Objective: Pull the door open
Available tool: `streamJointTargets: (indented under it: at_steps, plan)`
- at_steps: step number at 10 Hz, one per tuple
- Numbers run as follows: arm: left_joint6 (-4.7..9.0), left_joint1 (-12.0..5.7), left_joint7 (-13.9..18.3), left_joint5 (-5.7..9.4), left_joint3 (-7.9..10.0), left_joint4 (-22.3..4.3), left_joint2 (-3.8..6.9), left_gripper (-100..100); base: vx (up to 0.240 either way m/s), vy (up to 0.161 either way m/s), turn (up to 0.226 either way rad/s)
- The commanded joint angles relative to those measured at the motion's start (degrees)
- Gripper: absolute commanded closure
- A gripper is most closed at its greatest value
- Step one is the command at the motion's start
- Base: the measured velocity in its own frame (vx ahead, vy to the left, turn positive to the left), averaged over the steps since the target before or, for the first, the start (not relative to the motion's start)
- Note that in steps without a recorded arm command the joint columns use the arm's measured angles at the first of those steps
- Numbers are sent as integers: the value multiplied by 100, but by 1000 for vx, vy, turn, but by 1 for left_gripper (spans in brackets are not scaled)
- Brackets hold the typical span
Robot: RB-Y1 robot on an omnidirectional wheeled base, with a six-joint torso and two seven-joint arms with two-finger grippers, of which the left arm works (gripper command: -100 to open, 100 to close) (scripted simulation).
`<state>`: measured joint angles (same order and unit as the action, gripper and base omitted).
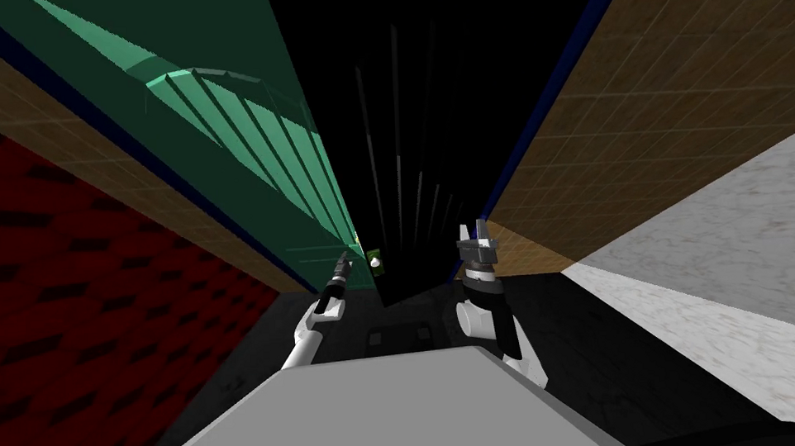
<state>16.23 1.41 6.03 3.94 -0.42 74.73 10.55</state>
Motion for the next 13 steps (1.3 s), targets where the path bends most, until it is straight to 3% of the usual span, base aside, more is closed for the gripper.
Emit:
streamJointTargets:
  at_steps: [1, 3, 8, 13]
  plan:
    - [30, 48, -19, 17, 189, -130, 103, -100, -135, 121, 131]
    - [28, 76, -19, 27, 259, -152, 152, -100, -110, 108, 44]
    - [31, 265, -23, 119, 831, -376, 539, -100, -129, 47, 35]
    - [52, 342, -24, 219, 1348, -639, 837, -100, -45, 0, -67]
